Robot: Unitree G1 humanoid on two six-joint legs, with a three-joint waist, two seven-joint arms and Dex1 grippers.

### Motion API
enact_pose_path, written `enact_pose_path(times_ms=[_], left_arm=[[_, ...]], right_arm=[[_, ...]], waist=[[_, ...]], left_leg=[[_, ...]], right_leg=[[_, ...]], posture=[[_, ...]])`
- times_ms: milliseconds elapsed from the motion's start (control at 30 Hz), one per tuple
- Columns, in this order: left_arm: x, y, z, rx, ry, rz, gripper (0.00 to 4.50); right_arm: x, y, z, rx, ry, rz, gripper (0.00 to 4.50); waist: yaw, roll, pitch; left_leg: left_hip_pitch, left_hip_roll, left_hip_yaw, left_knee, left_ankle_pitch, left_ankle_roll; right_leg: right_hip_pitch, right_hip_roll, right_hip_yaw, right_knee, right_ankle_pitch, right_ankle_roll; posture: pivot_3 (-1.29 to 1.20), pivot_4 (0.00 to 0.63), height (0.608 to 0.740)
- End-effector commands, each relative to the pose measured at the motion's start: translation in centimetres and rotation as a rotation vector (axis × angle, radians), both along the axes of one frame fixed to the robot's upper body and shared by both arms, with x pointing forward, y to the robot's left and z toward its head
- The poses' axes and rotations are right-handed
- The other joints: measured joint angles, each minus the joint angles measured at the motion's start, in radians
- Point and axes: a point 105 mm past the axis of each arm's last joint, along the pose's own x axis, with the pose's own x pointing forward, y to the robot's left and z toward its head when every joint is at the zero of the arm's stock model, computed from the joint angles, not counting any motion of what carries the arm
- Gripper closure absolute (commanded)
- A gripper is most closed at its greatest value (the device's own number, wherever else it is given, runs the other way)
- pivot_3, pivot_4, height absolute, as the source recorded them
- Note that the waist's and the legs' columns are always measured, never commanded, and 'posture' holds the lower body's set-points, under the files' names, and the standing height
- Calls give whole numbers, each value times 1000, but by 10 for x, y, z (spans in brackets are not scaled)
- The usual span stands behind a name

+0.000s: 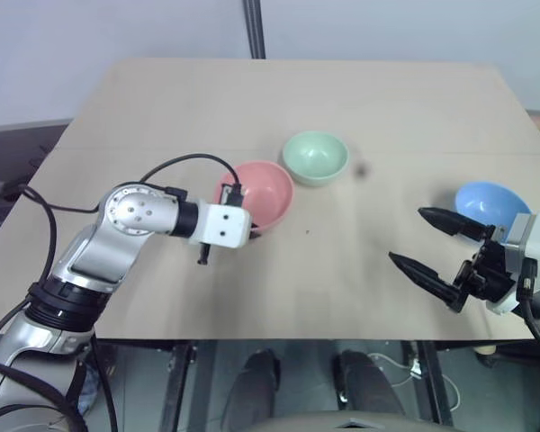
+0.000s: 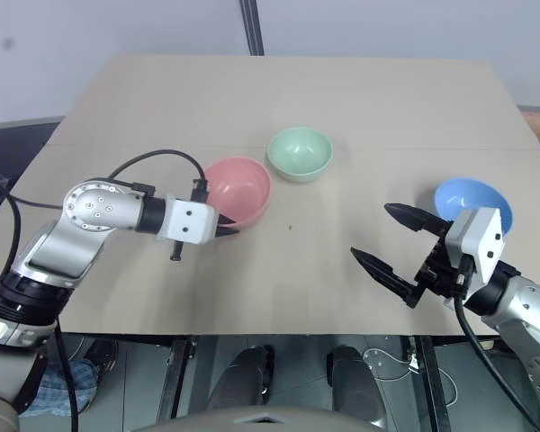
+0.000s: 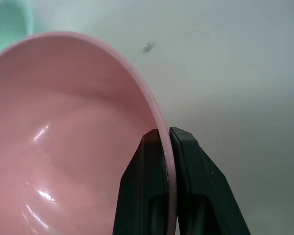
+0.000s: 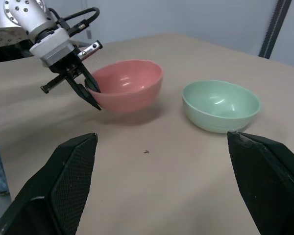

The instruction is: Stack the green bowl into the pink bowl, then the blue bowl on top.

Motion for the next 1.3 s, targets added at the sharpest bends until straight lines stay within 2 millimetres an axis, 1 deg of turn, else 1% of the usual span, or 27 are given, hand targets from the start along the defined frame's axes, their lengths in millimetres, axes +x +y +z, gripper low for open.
enact_pose_path(times_ms=[33, 233, 300, 400, 433, 500, 533, 633, 700, 767, 900, 967, 1033, 1100, 1233, 1300], left_arm=[[-9, -14, 6, 32, -29, -119, 4467], [-23, -28, 0, 71, -47, -266, 4467], [-25, -32, 0, 50, -39, -281, 4467], [-26, -32, -1, 41, 4, -272, 4467], [-26, -32, -1, 32, 10, -264, 3697], [-21, -34, 0, 21, -39, -263, 2985], [-16, -37, 2, 6, -77, -257, 2561], [-12, -42, 5, -33, -101, -250, 1284], [-8, -44, 11, -86, -120, -222, 1284], [0, -40, 24, -169, -138, -153, 1284], [5, -23, 43, -342, -89, -32, 1284], [8, -4, 55, -479, -34, 82, 1284], [10, 12, 64, -582, 3, 179, 1284], [9, 21, 67, -631, 27, 231, 1284], [4, 63, 73, -770, 46, 428, 1284], [-2, 74, 73, -809, 57, 479, 1284]], right_arm=[[1, 3, 6, 10, -47, 3, 51], [2, 4, 5, 17, -51, -2, 51], [2, 5, 5, 19, -52, -3, 51], [2, 5, 4, 21, -53, -4, 51], [2, 5, 4, 21, -53, -4, 51], [2, 5, 4, 21, -54, -6, 51], [3, 5, 4, 21, -55, -6, 51], [2, 5, 4, 21, -53, -6, 51], [2, 5, 3, 20, -52, -6, 51], [2, 3, 3, 18, -51, -10, 51], [2, 1, 3, 13, -48, -15, 51], [3, 1, 2, 12, -48, -14, 51], [4, 0, 2, 10, -46, -11, 51], [4, 0, 1, 5, -44, -6, 51], [8, 0, 1, 0, -41, 10, 51], [10, -1, 1, -7, -39, 18, 51]], waist=[[0, 0, 0], [0, 0, 0], [0, 0, 0], [0, 0, 0], [-1, 0, 0], [-1, 0, 0], [-1, 0, 0], [1, 0, 0], [0, 0, 0], [0, 0, 0], [-3, 0, 0], [-5, 0, 0], [-6, 0, 0], [-3, 0, 0], [-1, 0, 0], [-3, 0, 0]], left_leg=[[0, 0, 0, 0, 0, 0], [0, 0, 0, 1, 0, 0], [0, 0, 0, 1, 0, 0], [0, 0, 0, 2, 0, 0], [0, 0, 0, 2, 0, 0], [0, 0, 0, 3, 0, 0], [0, 0, 0, 3, 0, 0], [0, 0, -1, 6, 0, 0], [0, 0, -1, 8, 0, 0], [0, 0, -1, 8, 0, 0], [1, 0, -1, 8, 0, 0], [1, 0, -1, 8, 0, 0], [2, 0, 0, 8, 0, 0], [2, 0, -1, 8, 0, 0], [1, 0, -1, 9, 0, 0], [1, 0, -1, 8, 0, 0]], right_leg=[[0, 0, 0, 0, 0, 0], [0, 0, 0, 1, 0, 0], [0, 0, 0, 1, 0, 0], [0, 0, 0, 2, 0, 0], [0, 0, 0, 2, 0, 0], [0, 0, 0, 4, 0, 0], [0, 0, 0, 4, 0, 0], [0, 1, 0, 6, 0, 0], [0, 1, 0, 8, 0, 0], [0, 1, 0, 9, 0, 0], [0, 1, 1, 11, 0, 0], [0, 1, 1, 11, 0, 0], [0, 1, 1, 11, 0, 0], [0, 1, 1, 11, 0, 0], [0, 0, 1, 11, 0, 0], [0, 1, 1, 11, 0, 0]], posture=[[0, 150, 740], [0, 150, 740], [0, 150, 740], [0, 150, 740], [0, 150, 740], [0, 150, 740], [0, 150, 740], [0, 150, 740], [0, 150, 740], [0, 150, 740], [0, 150, 740], [0, 150, 740], [0, 150, 740], [0, 150, 740], [0, 150, 740], [0, 150, 740]])
